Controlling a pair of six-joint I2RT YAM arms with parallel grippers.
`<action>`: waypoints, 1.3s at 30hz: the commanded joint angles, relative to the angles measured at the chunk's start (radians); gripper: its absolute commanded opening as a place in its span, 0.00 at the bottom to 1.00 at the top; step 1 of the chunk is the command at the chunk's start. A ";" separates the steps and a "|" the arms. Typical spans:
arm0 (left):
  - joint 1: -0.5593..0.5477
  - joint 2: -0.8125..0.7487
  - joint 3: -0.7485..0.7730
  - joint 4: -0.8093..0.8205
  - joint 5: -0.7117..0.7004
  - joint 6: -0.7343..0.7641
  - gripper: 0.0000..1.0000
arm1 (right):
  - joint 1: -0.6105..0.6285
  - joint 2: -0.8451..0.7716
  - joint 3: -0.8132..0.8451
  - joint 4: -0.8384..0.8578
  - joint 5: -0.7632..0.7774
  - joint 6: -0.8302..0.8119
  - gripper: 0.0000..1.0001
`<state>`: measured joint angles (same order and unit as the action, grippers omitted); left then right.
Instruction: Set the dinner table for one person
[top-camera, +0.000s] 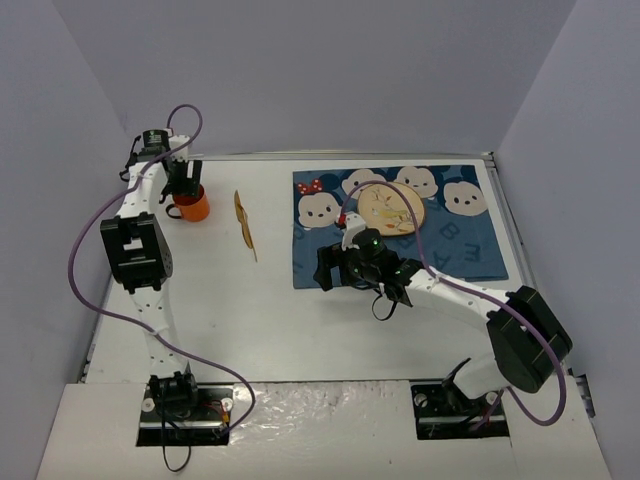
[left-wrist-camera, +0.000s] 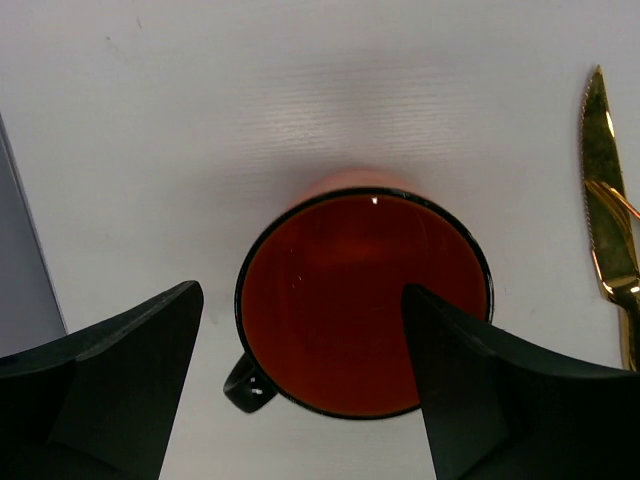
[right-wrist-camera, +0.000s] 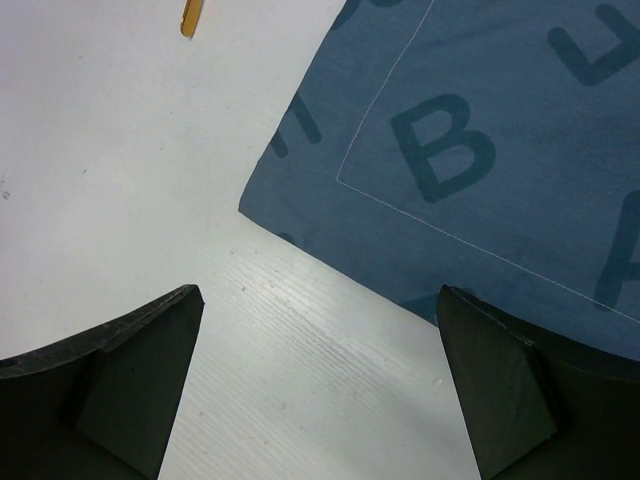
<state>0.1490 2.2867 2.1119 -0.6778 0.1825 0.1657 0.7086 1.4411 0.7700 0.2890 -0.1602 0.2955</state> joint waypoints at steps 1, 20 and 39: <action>0.001 -0.018 0.117 -0.019 -0.002 0.042 0.71 | 0.010 -0.007 0.008 0.073 -0.005 0.007 1.00; 0.000 0.020 0.144 -0.018 0.086 -0.015 0.09 | 0.019 -0.006 -0.019 0.099 0.000 0.003 1.00; -0.183 -0.601 -0.442 0.067 -0.134 -0.696 0.00 | 0.026 -0.182 -0.060 0.035 0.096 -0.008 1.00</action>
<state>0.0692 1.8445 1.7212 -0.7101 0.1112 -0.2959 0.7280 1.3155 0.7025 0.3102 -0.1155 0.2940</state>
